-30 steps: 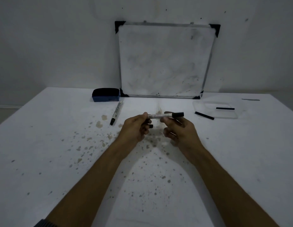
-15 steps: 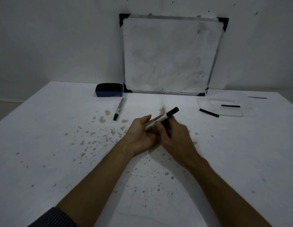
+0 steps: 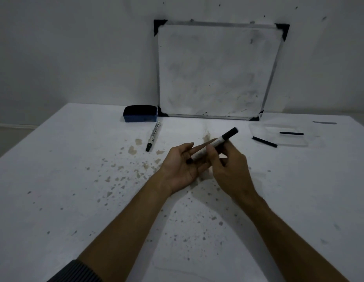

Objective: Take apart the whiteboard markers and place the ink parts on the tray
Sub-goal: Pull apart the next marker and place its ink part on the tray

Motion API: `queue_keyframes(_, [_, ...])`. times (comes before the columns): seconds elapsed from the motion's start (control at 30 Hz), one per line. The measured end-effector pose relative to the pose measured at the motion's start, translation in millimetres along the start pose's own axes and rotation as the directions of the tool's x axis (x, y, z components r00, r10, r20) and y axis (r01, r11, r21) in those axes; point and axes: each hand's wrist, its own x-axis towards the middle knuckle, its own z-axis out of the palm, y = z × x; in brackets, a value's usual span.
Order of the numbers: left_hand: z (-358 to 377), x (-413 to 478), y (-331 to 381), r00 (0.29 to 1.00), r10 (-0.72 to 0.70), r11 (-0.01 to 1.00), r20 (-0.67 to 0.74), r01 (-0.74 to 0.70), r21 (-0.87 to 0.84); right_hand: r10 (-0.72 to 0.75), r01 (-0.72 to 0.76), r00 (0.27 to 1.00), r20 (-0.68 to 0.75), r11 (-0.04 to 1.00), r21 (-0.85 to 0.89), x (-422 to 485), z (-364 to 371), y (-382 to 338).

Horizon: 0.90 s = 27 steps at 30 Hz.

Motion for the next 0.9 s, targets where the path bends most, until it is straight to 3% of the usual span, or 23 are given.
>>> queue_keyframes(0.1, [6.8,-6.8,-0.2,0.999,0.037,0.998,0.038,-0.038,0.041,0.058,-0.050,0.995,-0.080,0.995,0.090,6.0,-6.9,-3.3])
queue_keyframes(0.23, [9.3,-10.7,0.4,0.998,0.035,0.992,0.054,-0.041,0.120,0.138,-0.124,0.987,-0.076,0.978,0.170,8.7,-10.9,3.2])
queue_keyframes(0.33, [4.9,-10.6,5.3,0.999,0.026,0.961,0.037,-0.035,0.273,0.220,-0.191,0.971,-0.091,0.948,0.254,14.1,-18.9,4.3])
queue_keyframes(0.47, [-1.9,-9.6,13.2,0.996,0.061,0.886,0.066,-0.084,0.456,0.403,-0.337,0.915,-0.036,0.809,0.481,25.2,-36.8,4.4])
queue_keyframes(0.53, [-5.1,-8.4,13.8,0.989,0.125,0.851,0.081,-0.149,0.504,0.459,-0.409,0.888,0.014,0.777,0.478,29.2,-45.6,6.9])
queue_keyframes(0.57, [-5.7,-8.9,13.1,0.982,0.167,0.821,0.090,-0.189,0.539,0.464,-0.434,0.885,0.022,0.809,0.396,30.3,-49.1,9.4])
queue_keyframes(0.63, [-6.5,-8.8,10.0,0.958,0.265,0.736,0.107,-0.273,0.619,0.383,-0.383,0.924,0.006,0.924,0.012,29.7,-53.4,16.5])
queue_keyframes(0.7, [-4.7,-9.9,5.6,0.919,0.372,0.610,0.127,-0.345,0.713,0.204,-0.171,0.978,0.040,0.900,-0.400,27.7,-54.1,25.0])
queue_keyframes(0.73, [-4.1,-9.4,3.0,0.898,0.417,0.552,0.141,-0.374,0.746,0.139,-0.082,0.988,0.074,0.854,-0.515,26.8,-53.5,29.0])
queue_keyframes(0.9, [-4.4,-5.9,-7.3,0.827,0.531,0.425,0.183,-0.446,0.787,0.081,0.072,0.977,0.199,0.747,-0.661,20.3,-45.4,47.3])
